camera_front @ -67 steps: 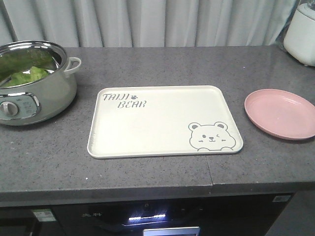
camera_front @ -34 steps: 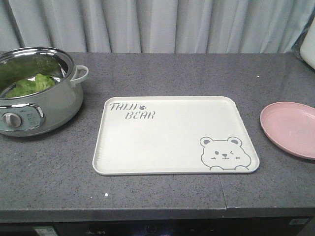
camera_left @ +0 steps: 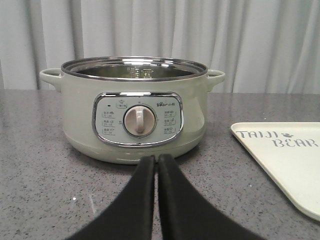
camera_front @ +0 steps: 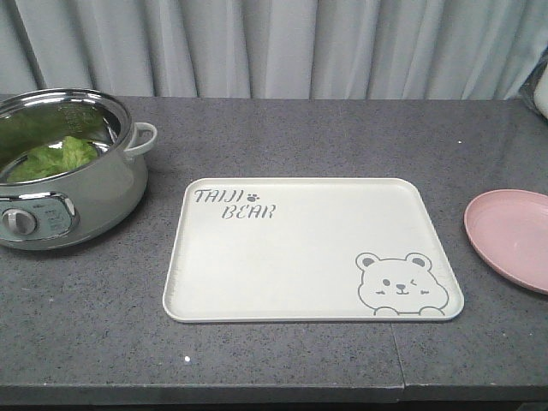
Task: Transfer vegetables to tray and serve
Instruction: 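Move the left gripper above the pot of lettuce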
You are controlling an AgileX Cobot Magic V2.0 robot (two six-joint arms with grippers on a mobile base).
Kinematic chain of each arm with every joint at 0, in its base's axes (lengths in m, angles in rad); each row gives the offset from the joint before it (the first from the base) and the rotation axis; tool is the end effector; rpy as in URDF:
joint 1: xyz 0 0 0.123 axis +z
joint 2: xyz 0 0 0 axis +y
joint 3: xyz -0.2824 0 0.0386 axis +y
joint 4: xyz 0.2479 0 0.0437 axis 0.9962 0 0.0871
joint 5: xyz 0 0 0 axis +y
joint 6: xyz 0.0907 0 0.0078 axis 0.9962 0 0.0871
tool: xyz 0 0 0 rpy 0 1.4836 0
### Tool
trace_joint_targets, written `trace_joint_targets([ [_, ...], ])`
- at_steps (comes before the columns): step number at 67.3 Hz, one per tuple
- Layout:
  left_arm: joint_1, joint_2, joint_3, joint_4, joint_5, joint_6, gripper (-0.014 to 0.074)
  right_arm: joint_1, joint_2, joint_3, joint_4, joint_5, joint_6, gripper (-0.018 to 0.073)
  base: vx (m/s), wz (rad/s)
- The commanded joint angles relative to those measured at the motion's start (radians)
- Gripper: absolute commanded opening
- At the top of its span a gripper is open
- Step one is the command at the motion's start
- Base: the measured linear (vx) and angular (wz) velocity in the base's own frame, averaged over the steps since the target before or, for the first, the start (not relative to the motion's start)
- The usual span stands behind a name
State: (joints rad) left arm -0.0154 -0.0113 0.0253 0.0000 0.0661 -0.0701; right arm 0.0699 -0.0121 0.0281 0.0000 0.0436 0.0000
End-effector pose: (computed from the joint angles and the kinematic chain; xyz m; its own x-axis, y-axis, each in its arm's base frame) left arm 0.0567 -0.0009 0.1991 0.0060 -0.0701 -0.9975 0.0159 0.9974 -0.0700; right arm 0.0566 0.0040 0.2003 0.0275 0.0019 -0.9996 -0.0698 0.9976 0.0000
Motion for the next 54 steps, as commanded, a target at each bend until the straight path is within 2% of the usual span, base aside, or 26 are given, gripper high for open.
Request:
trace_joint_targets([
  [1, -0.002, -0.015, 0.027, -0.007, -0.077, -0.005, -0.0006, -0.002, -0.007, 0.016, -0.007, -0.074, 0.0, -0.0006, 0.03, 0.01],
  [54, -0.002, -0.015, 0.027, -0.007, -0.077, -0.005, -0.0006, -0.002, -0.007, 0.016, -0.007, -0.074, 0.0, -0.0006, 0.0, 0.0],
])
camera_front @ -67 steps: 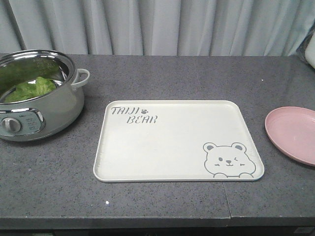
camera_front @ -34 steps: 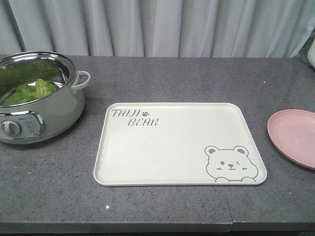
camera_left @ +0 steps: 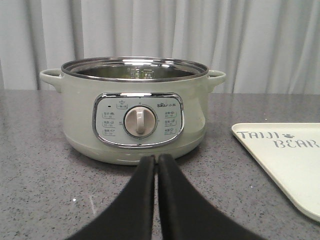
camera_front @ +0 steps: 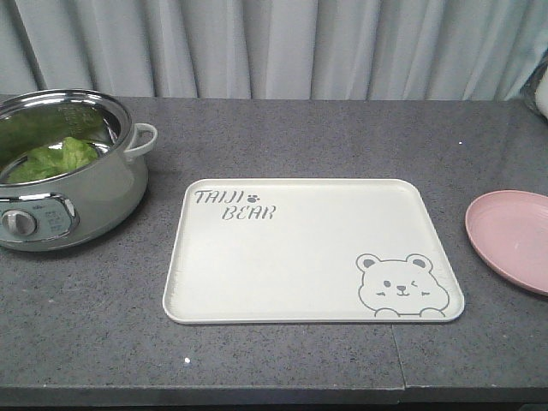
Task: Transfer vegetables to tray and serve
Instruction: 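Move the left gripper above the pot of lettuce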
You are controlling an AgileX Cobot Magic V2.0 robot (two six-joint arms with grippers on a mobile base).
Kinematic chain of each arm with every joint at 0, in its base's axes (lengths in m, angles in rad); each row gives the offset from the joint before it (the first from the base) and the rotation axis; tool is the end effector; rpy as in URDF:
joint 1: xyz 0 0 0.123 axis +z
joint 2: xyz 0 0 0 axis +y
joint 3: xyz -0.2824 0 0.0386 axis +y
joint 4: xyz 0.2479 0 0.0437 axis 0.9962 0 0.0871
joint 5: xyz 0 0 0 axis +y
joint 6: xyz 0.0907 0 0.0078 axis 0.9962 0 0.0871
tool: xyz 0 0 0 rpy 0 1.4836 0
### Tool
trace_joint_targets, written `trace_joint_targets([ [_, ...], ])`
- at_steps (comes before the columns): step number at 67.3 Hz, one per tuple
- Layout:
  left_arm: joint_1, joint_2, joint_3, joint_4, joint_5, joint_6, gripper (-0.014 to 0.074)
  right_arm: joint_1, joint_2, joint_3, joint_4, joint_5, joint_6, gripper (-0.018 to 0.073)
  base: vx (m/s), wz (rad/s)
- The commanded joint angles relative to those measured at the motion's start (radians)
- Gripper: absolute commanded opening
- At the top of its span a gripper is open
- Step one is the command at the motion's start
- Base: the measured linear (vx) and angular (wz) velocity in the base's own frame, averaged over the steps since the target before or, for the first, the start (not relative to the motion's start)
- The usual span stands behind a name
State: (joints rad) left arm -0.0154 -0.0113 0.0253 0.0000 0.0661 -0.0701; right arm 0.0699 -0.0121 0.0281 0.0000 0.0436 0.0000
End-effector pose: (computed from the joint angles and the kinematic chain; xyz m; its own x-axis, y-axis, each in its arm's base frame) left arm 0.0567 -0.0009 0.1991 0.0060 -0.0701 -0.9975 0.0159 0.9974 -0.0700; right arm 0.0566 0.0040 0.2003 0.0275 0.0019 -0.9996 -0.0698 0.9976 0.0000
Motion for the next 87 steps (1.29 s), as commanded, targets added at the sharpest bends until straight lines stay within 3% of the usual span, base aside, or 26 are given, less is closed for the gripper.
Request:
trace_joint_targets([
  [1, -0.002, -0.015, 0.027, -0.007, -0.077, -0.005, -0.0006, -0.002, -0.007, 0.016, -0.007, -0.074, 0.0, -0.0006, 0.0, 0.0],
  [45, -0.002, -0.015, 0.001, -0.031, -0.101, -0.03, -0.0006, -0.002, -0.003, -0.013, 0.02, -0.101, 0.006, -0.0006, 0.0, 0.0],
  [53, -0.002, -0.012, -0.115, -0.043, -0.083, -0.024, -0.0006, -0.002, 0.039, -0.14, 0.036, -0.031, 0.0, -0.0006, 0.0, 0.0],
  [62, -0.002, 0.037, -0.296, -0.043, 0.007, -0.003, -0.0006, -0.002, 0.151, -0.327, 0.0, 0.153, -0.006, -0.0006, 0.0, 0.0],
  [72, -0.002, 0.203, -0.527, -0.041, 0.206, 0.005, -0.0006, -0.002, 0.3, -0.506, -0.05, 0.27, 0.0, -0.0006, 0.0, 0.0],
  [87, -0.002, 0.478, -0.765, -0.023, 0.338, 0.042, -0.0006, -0.002, 0.508, -0.675, -0.05, 0.346, 0.0, -0.0006, 0.0, 0.0],
])
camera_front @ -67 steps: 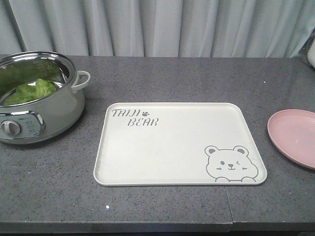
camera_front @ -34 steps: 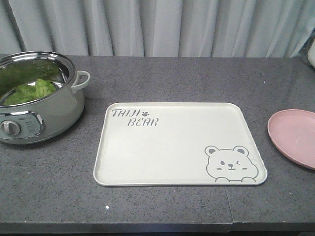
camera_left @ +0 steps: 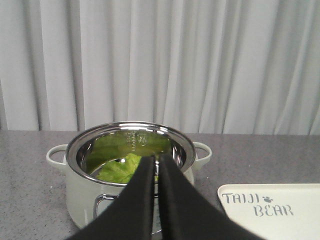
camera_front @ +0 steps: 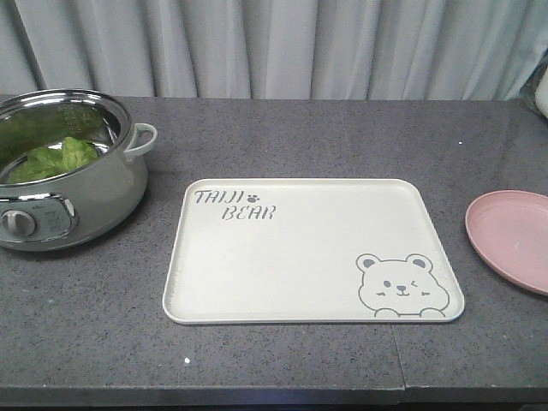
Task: Transfer vegetables to tray and serve
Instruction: 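Move the left gripper above the pot of lettuce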
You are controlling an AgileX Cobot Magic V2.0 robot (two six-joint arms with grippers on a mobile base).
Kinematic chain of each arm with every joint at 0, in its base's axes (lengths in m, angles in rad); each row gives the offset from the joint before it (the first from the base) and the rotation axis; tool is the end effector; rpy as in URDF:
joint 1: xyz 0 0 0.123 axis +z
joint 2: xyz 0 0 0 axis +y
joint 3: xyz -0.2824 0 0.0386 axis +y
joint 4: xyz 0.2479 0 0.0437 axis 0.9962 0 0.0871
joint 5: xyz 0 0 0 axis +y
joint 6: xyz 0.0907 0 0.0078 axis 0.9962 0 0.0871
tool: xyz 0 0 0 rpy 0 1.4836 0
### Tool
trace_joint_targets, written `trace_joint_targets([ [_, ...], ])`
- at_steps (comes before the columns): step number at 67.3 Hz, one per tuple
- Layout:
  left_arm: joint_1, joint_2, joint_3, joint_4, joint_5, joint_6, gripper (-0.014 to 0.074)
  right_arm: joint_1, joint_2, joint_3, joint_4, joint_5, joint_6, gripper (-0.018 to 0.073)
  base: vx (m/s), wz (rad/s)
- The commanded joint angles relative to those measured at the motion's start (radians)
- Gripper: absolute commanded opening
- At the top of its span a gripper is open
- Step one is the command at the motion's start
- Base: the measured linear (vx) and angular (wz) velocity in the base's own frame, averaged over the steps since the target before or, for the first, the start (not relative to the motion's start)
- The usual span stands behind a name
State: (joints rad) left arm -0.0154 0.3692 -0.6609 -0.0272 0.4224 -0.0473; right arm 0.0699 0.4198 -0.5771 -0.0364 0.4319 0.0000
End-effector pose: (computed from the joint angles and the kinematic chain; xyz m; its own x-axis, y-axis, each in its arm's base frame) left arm 0.0663 -0.0020 0.3700 -0.0451 -0.0714 -0.9964 0.0233 0.9971 -0.0725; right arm 0.0851 0.0046 0.3383 -0.1837 -0.0460 -0.9819 -0.0610 0.9975 -0.0353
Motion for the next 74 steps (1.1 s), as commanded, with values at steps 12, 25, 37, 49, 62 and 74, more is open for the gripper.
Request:
trace_joint_targets([
  [12, -0.002, 0.246, -0.11, 0.002, 0.1, 0.021, -0.0006, -0.002, 0.199, -0.087, -0.008, -0.025, 0.0, -0.0006, 0.0, 0.0],
  [25, -0.002, 0.294, -0.11, 0.002, 0.157, 0.021, -0.0006, -0.002, 0.261, -0.087, -0.008, 0.001, 0.0, -0.0006, 0.0, 0.0],
  [37, -0.002, 0.292, -0.11, 0.002, 0.157, 0.021, -0.0006, -0.002, 0.269, -0.087, -0.008, 0.001, 0.0, -0.0006, 0.0, 0.0],
  [49, -0.002, 0.292, -0.11, 0.002, 0.158, 0.019, -0.0006, -0.002, 0.269, -0.087, -0.007, -0.019, 0.0, -0.0006, 0.0, 0.0],
  [62, -0.002, 0.292, -0.11, 0.002, 0.148, 0.018, 0.0, -0.002, 0.269, -0.087, 0.0, -0.022, 0.0, -0.0006, 0.0, 0.0],
  [74, -0.002, 0.292, -0.11, 0.027, 0.135, 0.004, 0.0144, -0.002, 0.269, -0.087, -0.012, -0.013, 0.0, 0.0111, 0.0, 0.0],
])
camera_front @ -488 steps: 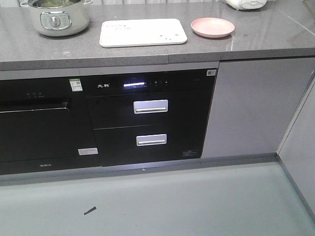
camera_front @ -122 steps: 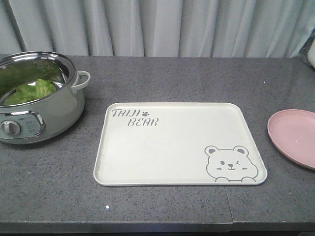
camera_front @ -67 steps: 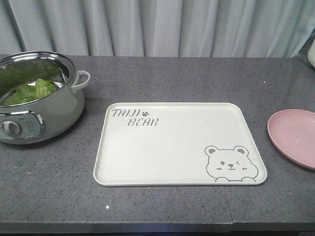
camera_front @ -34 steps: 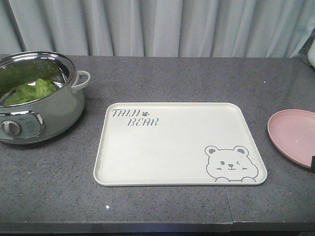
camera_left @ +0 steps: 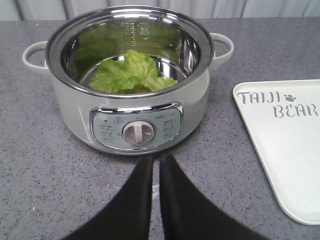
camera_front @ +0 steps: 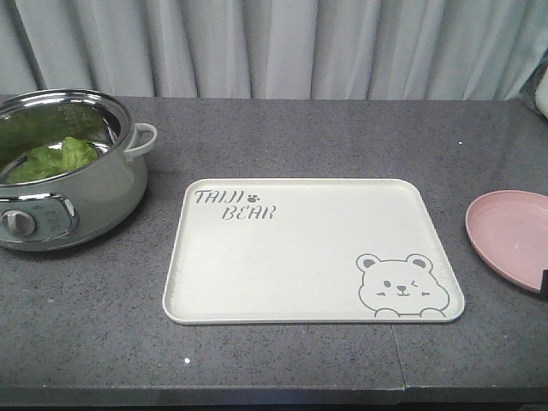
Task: Transfer vegetables to tray and serve
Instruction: 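Move the left gripper above the pot of lettuce, then lower the left gripper into the pot and grasp a lettuce leaf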
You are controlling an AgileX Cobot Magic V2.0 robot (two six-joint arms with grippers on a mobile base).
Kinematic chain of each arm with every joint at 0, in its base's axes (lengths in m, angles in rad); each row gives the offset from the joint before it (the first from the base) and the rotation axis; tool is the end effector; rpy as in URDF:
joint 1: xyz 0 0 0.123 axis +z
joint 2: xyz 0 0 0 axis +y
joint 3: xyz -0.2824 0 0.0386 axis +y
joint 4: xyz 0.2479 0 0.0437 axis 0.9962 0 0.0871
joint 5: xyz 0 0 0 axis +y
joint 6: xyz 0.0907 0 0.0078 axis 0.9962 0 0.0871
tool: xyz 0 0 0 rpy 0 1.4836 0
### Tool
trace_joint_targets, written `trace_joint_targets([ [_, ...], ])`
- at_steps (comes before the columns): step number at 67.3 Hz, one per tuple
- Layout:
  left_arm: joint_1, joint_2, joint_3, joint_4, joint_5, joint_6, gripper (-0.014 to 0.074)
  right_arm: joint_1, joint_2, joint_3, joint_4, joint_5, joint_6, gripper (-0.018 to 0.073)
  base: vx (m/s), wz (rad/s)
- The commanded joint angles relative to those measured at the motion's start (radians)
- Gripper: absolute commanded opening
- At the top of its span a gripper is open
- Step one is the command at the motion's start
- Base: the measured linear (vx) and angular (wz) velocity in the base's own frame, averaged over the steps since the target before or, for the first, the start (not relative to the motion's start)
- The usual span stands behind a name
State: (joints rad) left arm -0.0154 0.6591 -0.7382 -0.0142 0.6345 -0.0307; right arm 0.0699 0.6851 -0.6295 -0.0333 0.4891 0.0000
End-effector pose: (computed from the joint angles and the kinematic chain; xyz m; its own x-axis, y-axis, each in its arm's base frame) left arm 0.1252 -0.0027 0.3484 -0.4518 -0.0352 -0.8915 0.0039 0.9991 -0.0414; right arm 0.1371 0.0082 0.3211 -0.4386 -0.0602 -0.8967 -0.0688 0.9971 -0.0333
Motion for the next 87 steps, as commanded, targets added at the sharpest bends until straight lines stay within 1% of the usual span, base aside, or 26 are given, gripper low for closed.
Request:
trace_joint_targets([
  [1, -0.002, 0.003, -0.033, 0.02, -0.075, -0.013, 0.0167, -0.002, 0.004, -0.034, -0.015, -0.067, 0.0, 0.0133, 0.0, 0.0],
  [4, -0.002, 0.003, -0.033, 0.028, -0.074, -0.016, 0.0244, -0.002, 0.004, -0.034, -0.015, -0.061, 0.0, 0.0238, 0.0, 0.0],
  [7, -0.002, 0.003, -0.033, 0.037, -0.074, -0.016, 0.0356, -0.002, 0.004, -0.034, -0.015, -0.056, 0.0, 0.033, 0.0, 0.0],
  [11, -0.002, 0.003, -0.033, 0.043, -0.074, -0.016, 0.0473, -0.002, 0.004, -0.034, -0.016, -0.056, 0.0, 0.0467, 0.0, 0.0],
  [16, -0.002, 0.003, -0.033, 0.042, -0.072, -0.016, 0.0584, -0.002, 0.004, -0.034, -0.016, -0.056, 0.0, 0.0612, 0.0, 0.0],
  [20, -0.002, 0.003, -0.033, 0.042, -0.07, -0.016, 0.0645, -0.002, 0.004, -0.034, -0.014, -0.056, 0.0, 0.0689, 0.0, 0.0],
  [24, -0.002, 0.003, -0.033, 0.042, -0.07, -0.016, 0.0678, -0.002, 0.004, -0.034, -0.014, -0.056, 0.0, 0.0729, 0.0, 0.0],
  [31, -0.002, 0.003, -0.033, 0.042, -0.07, -0.016, 0.0682, -0.002, 0.004, -0.034, -0.014, -0.056, 0.0, 0.0723, 0.0, 0.0],
  [34, -0.002, 0.003, -0.033, 0.03, -0.08, -0.018, 0.0675, -0.002, 0.004, -0.034, -0.014, -0.056, 0.0, 0.072, 0.0, 0.0],
  [40, -0.002, 0.003, -0.033, -0.011, -0.133, -0.018, 0.0652, -0.002, 0.004, -0.034, -0.014, -0.056, 0.0, 0.0703, 0.0, 0.0],
  [45, -0.002, 0.028, -0.035, -0.009, -0.205, -0.015, 0.0624, -0.002, 0.004, -0.034, -0.014, -0.056, 0.0, 0.0683, 0.0, 0.0],
  [50, -0.002, 0.071, -0.065, 0.001, -0.212, -0.01, 0.0601, -0.002, 0.004, -0.034, -0.014, -0.056, 0.0, 0.0655, 0.0, 0.0],
  [53, -0.002, 0.117, -0.1, 0.007, -0.19, -0.01, 0.0589, -0.002, 0.004, -0.034, -0.014, -0.056, 0.0, 0.064, 0.0, 0.0],
  [63, 0.001, 0.313, -0.263, 0.071, -0.051, -0.01, 0.058, -0.002, 0.004, -0.034, -0.014, -0.056, 0.0, 0.0571, 0.0, 0.0],
  [71, 0.001, 0.493, -0.417, 0.086, 0.063, -0.008, 0.058, -0.002, 0.004, -0.034, -0.014, -0.056, 0.0, 0.0519, 0.0, 0.0],
  [75, 0.001, 0.568, -0.501, 0.086, 0.118, -0.005, 0.058, -0.002, 0.004, -0.034, -0.014, -0.056, 0.0, 0.0501, 0.0, 0.0],
  [81, 0.002, 0.695, -0.624, 0.081, 0.206, 0.031, 0.058, -0.002, 0.004, -0.034, -0.014, -0.056, 0.0, 0.0473, 0.0, 0.0],
  [86, 0.022, 0.785, -0.735, 0.037, 0.254, 0.071, 0.058, -0.002, 0.004, -0.034, -0.014, -0.056, 0.0, 0.0455, 0.0, 0.0],
  [87, 0.027, 0.801, -0.753, 0.014, 0.264, 0.079, 0.058, -0.002, 0.004, -0.034, -0.014, -0.056, 0.0, 0.0452, 0.0, 0.0],
])
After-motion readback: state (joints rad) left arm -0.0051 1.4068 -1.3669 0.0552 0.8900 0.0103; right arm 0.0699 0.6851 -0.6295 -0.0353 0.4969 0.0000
